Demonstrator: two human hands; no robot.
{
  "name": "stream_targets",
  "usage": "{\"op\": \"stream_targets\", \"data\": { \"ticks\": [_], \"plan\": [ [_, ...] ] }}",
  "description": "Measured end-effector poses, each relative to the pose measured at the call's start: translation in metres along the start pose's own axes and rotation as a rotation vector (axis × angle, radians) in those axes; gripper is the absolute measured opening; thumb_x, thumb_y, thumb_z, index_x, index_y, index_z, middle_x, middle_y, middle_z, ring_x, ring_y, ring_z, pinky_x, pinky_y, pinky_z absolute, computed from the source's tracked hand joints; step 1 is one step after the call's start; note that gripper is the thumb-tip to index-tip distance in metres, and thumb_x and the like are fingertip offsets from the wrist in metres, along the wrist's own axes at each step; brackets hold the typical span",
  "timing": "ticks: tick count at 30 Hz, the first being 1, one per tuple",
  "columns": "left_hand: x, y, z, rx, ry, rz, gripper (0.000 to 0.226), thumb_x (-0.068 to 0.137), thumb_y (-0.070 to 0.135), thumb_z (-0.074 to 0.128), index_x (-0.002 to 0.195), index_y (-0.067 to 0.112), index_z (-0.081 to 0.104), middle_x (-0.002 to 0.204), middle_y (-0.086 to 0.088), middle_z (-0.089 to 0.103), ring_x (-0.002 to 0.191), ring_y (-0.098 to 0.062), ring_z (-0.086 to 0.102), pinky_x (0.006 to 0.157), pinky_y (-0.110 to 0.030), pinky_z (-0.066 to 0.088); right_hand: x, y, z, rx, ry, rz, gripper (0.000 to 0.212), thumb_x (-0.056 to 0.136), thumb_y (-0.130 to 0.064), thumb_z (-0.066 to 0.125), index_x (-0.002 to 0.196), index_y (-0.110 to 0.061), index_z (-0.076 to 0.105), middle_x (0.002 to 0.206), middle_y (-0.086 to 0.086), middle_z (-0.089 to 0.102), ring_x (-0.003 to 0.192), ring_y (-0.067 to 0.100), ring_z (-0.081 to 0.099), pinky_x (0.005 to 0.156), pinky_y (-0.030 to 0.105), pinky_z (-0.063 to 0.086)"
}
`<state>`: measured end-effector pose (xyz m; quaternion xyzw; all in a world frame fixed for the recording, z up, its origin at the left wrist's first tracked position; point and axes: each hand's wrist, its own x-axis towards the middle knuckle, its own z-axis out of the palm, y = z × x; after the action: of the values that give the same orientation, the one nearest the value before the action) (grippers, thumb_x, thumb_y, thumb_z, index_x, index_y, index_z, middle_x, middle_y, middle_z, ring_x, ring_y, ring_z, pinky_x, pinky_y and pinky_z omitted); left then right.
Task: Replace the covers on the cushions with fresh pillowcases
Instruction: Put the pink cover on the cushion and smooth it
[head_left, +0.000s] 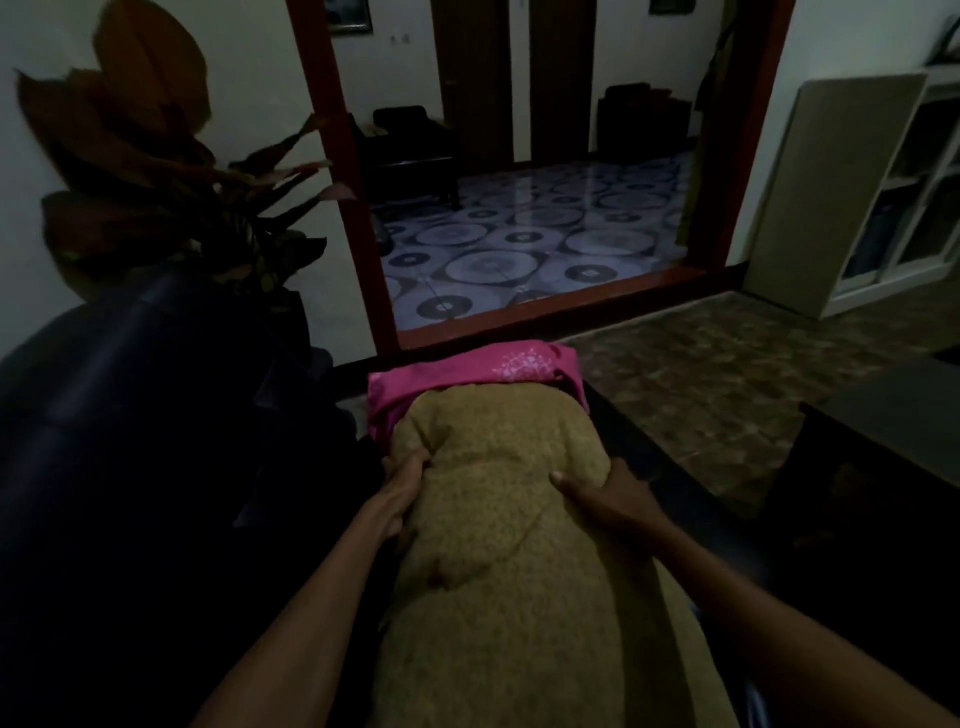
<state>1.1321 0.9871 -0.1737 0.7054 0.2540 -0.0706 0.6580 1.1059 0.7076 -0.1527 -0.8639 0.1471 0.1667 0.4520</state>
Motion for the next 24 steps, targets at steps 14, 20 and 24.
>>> {"op": "stream_targets", "data": {
  "ticks": [14,20,24],
  "plan": [
    [-0.019,-0.008,0.033,0.919,-0.602,-0.279,0.041,0.099,0.051,0.051,0.124,0.018,0.050,0.112,-0.006,0.057,0.098,-0.022,0.056,0.082,-0.039,0.050,-0.017,0.013,-0.101,-0.480,0.061,-0.064,0.105,0.050,-0.065,0.086,0.139,-0.020,0.053,0.139,0.015,0.056,0.123,0.032,0.055,0.103,0.039,0.048],
    [0.007,0.064,0.030,1.177,-0.241,0.241,0.044,0.078,0.046,0.070,0.107,0.013,0.062,0.104,-0.004,0.064,0.095,-0.021,0.065,0.081,-0.026,0.049,0.008,-0.052,-0.065,-0.647,0.088,-0.438,0.107,0.061,-0.063,0.064,0.156,-0.035,0.025,0.163,0.014,0.018,0.150,0.037,0.017,0.120,0.058,0.020],
    [0.016,0.087,0.068,0.743,-0.166,0.616,0.051,0.084,0.044,0.064,0.128,0.019,0.061,0.124,0.000,0.063,0.108,-0.016,0.060,0.091,-0.027,0.047,0.032,-0.027,-0.010,-0.672,-0.004,-0.534,0.093,0.075,-0.082,0.030,0.158,-0.043,0.015,0.169,-0.004,0.008,0.155,0.029,0.003,0.120,0.066,-0.004]
  ]
}}
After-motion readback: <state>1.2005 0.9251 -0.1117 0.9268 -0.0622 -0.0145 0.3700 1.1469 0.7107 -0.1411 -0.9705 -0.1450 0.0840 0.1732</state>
